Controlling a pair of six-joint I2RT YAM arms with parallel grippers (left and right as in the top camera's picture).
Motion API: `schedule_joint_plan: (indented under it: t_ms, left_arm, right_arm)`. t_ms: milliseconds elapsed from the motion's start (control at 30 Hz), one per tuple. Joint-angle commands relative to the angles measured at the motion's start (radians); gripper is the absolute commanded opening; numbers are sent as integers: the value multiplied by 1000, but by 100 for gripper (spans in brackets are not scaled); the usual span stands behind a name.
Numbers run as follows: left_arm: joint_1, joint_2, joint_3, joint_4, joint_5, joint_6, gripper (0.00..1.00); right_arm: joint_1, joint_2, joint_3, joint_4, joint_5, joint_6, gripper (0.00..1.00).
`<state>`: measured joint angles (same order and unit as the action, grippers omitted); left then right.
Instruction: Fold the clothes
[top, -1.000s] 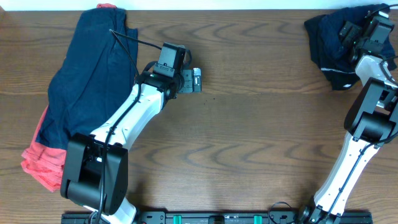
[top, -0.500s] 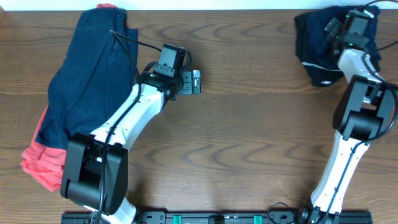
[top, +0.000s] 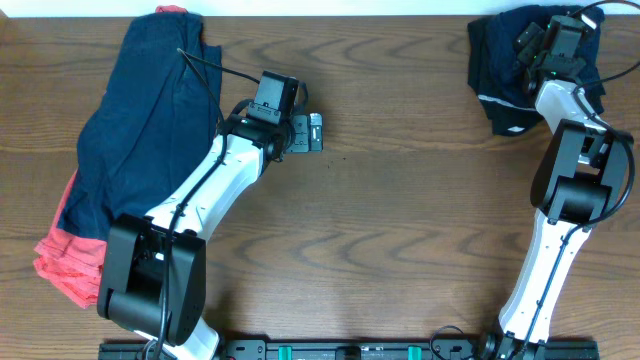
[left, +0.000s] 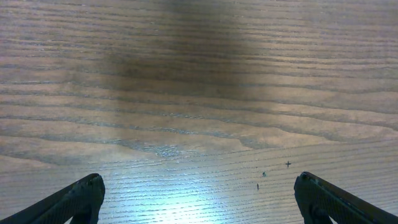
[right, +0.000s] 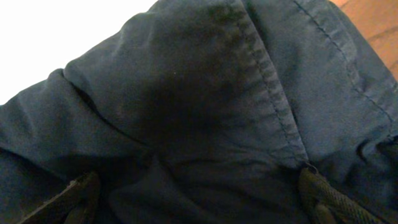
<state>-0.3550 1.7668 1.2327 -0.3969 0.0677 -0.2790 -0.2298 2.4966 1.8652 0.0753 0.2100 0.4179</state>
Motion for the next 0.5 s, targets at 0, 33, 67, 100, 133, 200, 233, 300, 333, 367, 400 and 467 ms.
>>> schedule_joint_plan:
  t_ms: [0,33,67,100,133,200,233,300,333,367,400,467]
  left_arm:
    - [5,-22,18,-6,-9,16,99]
    - [5,-22,18,-6,-9,17,99]
    - [5,-22,18,-6,-9,17,99]
    - [5,-22,18,-6,-9,16,99]
    - [5,-22,18,-6,-9,16,99]
    - [5,-22,18,-6,-9,16,99]
    - [5,-22,18,-6,-9,16,99]
    - [5,-22,18,-6,-9,16,99]
    - [5,-22,18,-6,-9,16,99]
    - [5,-22,18,-6,-9,16,99]
    - [5,-22,18,-6,-9,16,99]
    - [5,-22,18,-6,-9,16,99]
  right_arm:
    - [-11,58,-5,-8,-55,37,99]
    - [-15,58,3,-9,-53,37,99]
    - [-21,58,11,-13,-53,37,99]
    - [-26,58,17,-18,-53,37,99]
    - [-33,58,22,-25,-53,37,99]
    - [-45,58,27,-35,-53,37,99]
    - [-53,58,27,-40,-53,37,99]
    - [-68,58,27,-55,-53,37,99]
    - [-72,58,27,-58,-53,37,99]
    - [-77,58,26,-62,-53,37,99]
    - [-80,58,27,-65,-53,37,99]
    - [-89,58,26,-65,-63,19,99]
